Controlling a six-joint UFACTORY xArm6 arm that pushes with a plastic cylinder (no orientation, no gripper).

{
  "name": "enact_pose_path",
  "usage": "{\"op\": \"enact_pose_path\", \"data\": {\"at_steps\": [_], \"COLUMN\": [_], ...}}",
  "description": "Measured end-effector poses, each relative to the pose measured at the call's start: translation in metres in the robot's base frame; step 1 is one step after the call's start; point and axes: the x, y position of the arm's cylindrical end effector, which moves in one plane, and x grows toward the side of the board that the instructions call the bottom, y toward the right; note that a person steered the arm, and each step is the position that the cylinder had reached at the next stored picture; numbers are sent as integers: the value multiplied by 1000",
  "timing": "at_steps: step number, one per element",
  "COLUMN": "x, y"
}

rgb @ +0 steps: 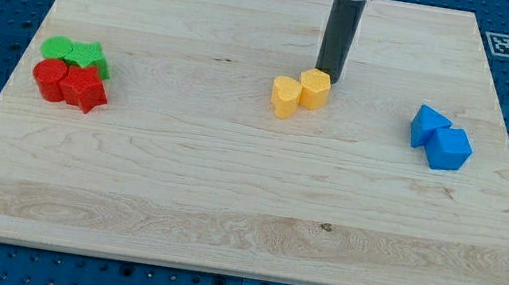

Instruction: Point at the blue cube

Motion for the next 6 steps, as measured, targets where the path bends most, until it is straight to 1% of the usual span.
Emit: {"op": "enact_pose_path", "data": {"at_steps": [1,2,4,5,6], "x": [-3,-23,-19,1,36], "y": [1,39,151,180,197]}}
